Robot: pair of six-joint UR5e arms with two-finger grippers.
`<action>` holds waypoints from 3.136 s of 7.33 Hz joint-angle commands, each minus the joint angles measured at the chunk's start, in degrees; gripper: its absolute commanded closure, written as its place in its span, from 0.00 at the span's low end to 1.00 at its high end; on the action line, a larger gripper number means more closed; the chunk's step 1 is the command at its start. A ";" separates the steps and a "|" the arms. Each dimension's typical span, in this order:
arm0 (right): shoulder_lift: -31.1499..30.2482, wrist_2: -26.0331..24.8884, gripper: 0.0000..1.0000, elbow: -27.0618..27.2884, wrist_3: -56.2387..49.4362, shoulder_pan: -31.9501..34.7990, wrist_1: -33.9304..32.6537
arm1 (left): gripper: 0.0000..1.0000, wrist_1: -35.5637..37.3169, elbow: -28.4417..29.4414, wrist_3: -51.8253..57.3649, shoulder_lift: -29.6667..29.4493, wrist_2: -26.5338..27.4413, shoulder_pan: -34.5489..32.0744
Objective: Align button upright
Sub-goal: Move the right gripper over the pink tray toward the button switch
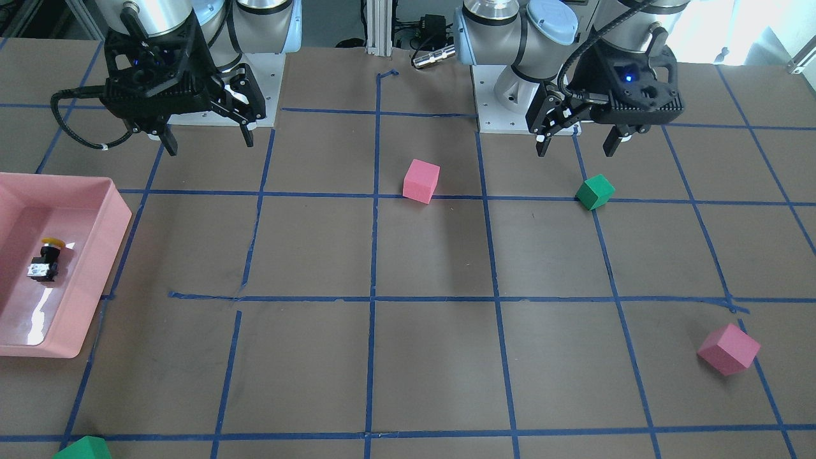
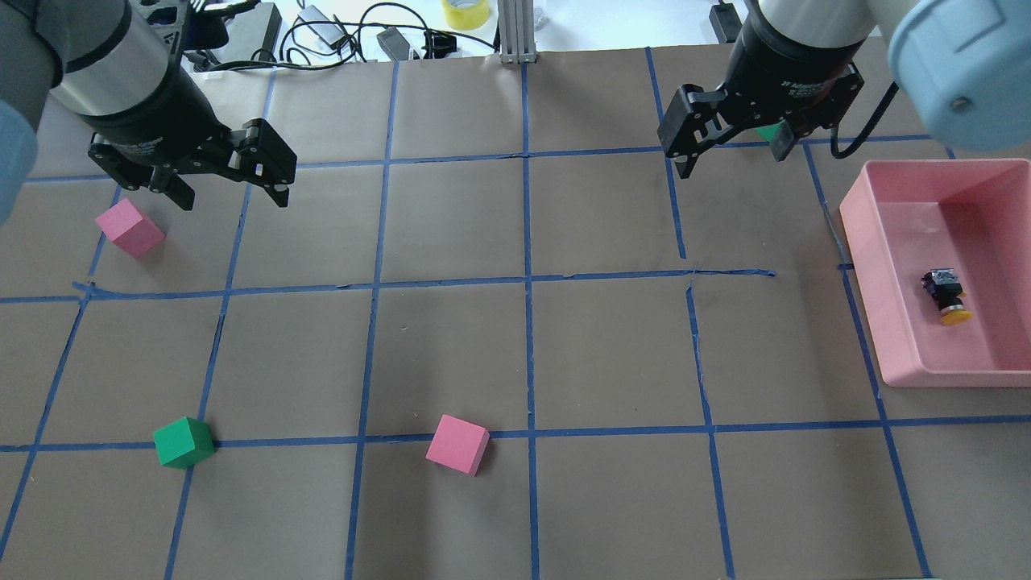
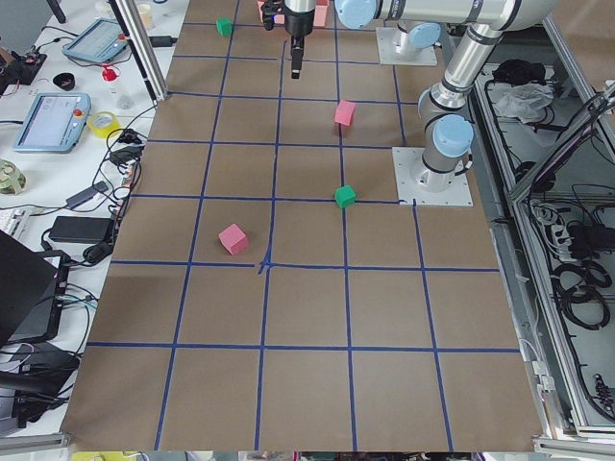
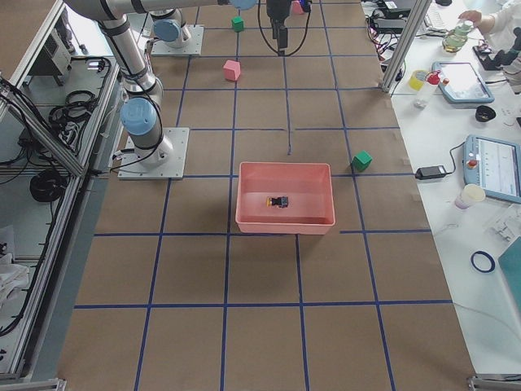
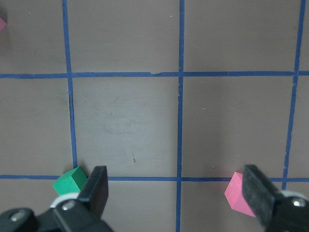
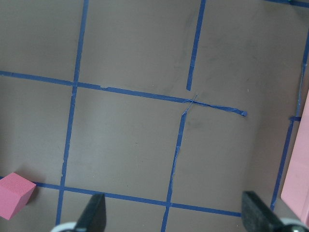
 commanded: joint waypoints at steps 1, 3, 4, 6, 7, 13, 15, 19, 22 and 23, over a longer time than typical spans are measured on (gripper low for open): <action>0.01 -0.62 0.00 0.02 0.04 -0.12 0.30 | 0.00 -0.04 0.00 0.00 0.00 -0.01 0.00; 0.27 -0.36 0.00 0.02 -0.13 -0.65 -0.84 | 0.00 -0.04 0.00 0.00 0.09 -0.01 0.00; 0.27 -0.53 0.00 -0.15 -0.74 -1.17 -1.19 | 0.00 -0.04 0.00 0.00 0.09 -0.01 0.00; 0.45 -0.45 0.00 -0.94 -0.66 -1.53 -1.11 | 0.00 -0.04 0.00 0.00 0.09 -0.01 0.00; 0.45 -0.27 0.00 -1.03 -0.31 -1.79 -1.19 | 0.00 -0.04 0.00 0.00 0.09 -0.01 -0.09; 1.67 0.52 0.00 -0.33 -4.67 -15.82 -1.63 | 0.00 -0.04 0.00 0.00 0.09 -0.01 0.00; 4.22 0.43 0.00 -0.06 -8.11 -20.32 -4.60 | 0.00 -0.04 0.00 0.00 0.09 -0.01 0.00; 7.92 0.69 0.00 4.68 -13.66 -30.49 -16.50 | 0.00 -0.04 0.00 0.00 0.18 -0.01 0.00; 12.56 2.18 0.01 8.62 -31.68 -38.68 -18.41 | 0.00 -0.04 0.00 0.00 0.18 -0.01 0.00; 14.49 3.41 0.01 10.12 -35.08 -39.84 -20.60 | 0.00 -0.04 0.00 0.00 0.18 -0.01 0.00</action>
